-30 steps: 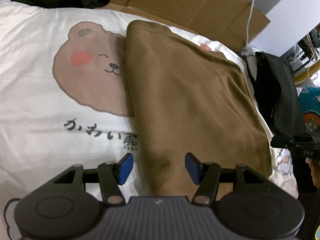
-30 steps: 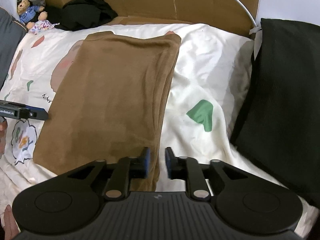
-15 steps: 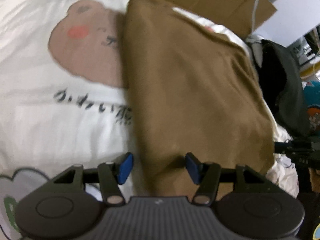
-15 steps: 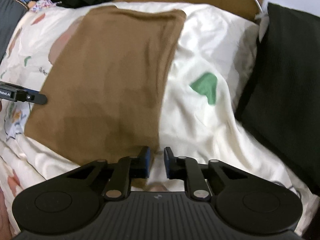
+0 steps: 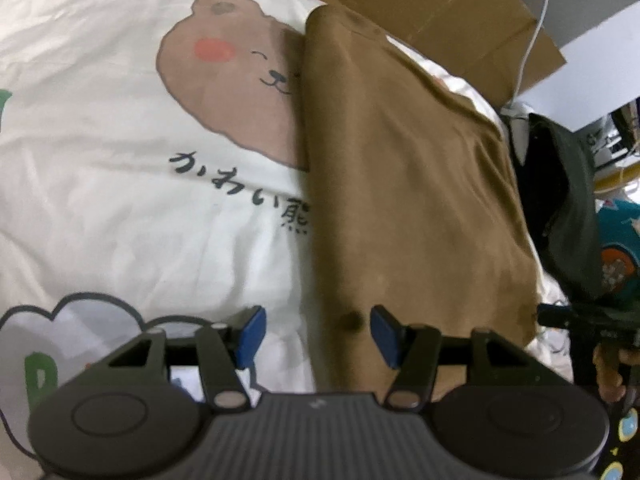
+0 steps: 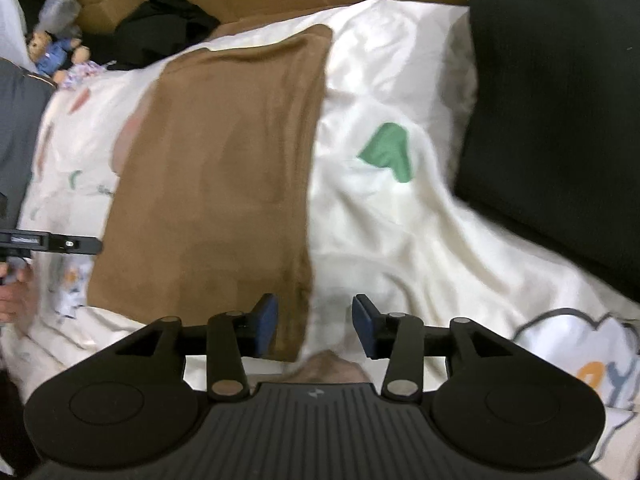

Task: Fold clothes

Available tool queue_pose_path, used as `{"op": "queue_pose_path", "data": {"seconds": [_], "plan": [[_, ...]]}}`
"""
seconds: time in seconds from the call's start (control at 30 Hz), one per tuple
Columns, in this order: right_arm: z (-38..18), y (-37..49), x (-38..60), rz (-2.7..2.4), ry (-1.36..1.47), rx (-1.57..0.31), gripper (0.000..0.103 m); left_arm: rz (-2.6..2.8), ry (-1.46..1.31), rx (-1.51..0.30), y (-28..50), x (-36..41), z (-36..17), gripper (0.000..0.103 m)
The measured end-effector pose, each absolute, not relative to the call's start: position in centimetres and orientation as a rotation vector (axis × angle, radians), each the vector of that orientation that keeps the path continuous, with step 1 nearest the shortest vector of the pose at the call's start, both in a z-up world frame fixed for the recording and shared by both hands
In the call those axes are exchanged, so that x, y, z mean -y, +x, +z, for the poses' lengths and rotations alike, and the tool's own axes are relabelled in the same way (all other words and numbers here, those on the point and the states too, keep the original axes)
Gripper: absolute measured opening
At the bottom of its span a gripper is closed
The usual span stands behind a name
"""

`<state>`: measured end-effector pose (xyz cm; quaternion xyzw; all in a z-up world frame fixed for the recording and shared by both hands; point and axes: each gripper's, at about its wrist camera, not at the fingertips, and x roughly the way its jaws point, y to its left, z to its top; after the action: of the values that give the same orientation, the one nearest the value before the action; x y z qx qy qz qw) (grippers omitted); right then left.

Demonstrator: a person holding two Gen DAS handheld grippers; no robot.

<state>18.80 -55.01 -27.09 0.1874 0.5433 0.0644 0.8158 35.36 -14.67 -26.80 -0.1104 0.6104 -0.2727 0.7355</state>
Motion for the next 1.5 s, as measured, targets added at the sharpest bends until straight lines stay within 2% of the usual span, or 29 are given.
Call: {"op": "queue_pose_path", "data": {"seconds": [0.3,0.53,0.93,0.97,1.0,1.03,1.07,1.2,1.3,1.37,1.43,1.47,1.5], "plan": [[-29.7,19.5,54.1,0.154,0.505,-1.196,0.047,-0.706,-0.303,-1.438,33.9,15.3,-28.4,0.06],[-31.8,19.2,55.3,0.149,0.698,-1.202,0.047,-0.718,-0.324,-1.42,34.0,16.2,-29.5,0.06],[-32.5,20.2,54.3,0.194,0.708,-1.197,0.047,-0.757,-0.432,-1.407,34.3,15.2,-30.7,0.064],[-32.5,20.2,54.2,0.188,0.702,-1.194,0.04,-0.759,-0.428,-1.408,34.2,15.3,-30.7,0.056],[-32.4,20.2,54.2,0.183,0.696,-1.191,0.035,-0.764,-0.416,-1.411,34.0,15.5,-30.7,0.042],[-32.4,20.2,54.2,0.177,0.69,-1.188,0.028,-0.765,-0.408,-1.413,33.8,15.6,-30.7,0.038],[-32.5,20.2,54.1,0.172,0.713,-1.187,0.025,-0.76,-0.404,-1.414,33.6,15.6,-30.7,0.035],[-32.5,19.9,53.7,0.16,0.707,-1.18,0.024,-0.737,-0.421,-1.411,33.3,15.5,-30.9,0.035],[-32.5,19.8,53.8,0.157,0.698,-1.187,0.027,-0.725,-0.445,-1.413,33.3,15.6,-31.3,0.045],[-32.4,19.9,53.7,0.152,0.683,-1.188,0.028,-0.728,-0.443,-1.409,33.3,15.8,-31.2,0.046],[-32.4,19.9,53.5,0.147,0.668,-1.189,0.027,-0.73,-0.398,-1.401,33.2,16.3,-31.0,0.029],[-32.4,19.9,53.5,0.145,0.66,-1.19,0.024,-0.724,-0.377,-1.4,33.2,16.2,-31.0,0.016],[-32.4,19.9,53.4,0.143,0.652,-1.19,0.022,-0.72,-0.369,-1.401,33.2,16.2,-31.0,0.013]]}}
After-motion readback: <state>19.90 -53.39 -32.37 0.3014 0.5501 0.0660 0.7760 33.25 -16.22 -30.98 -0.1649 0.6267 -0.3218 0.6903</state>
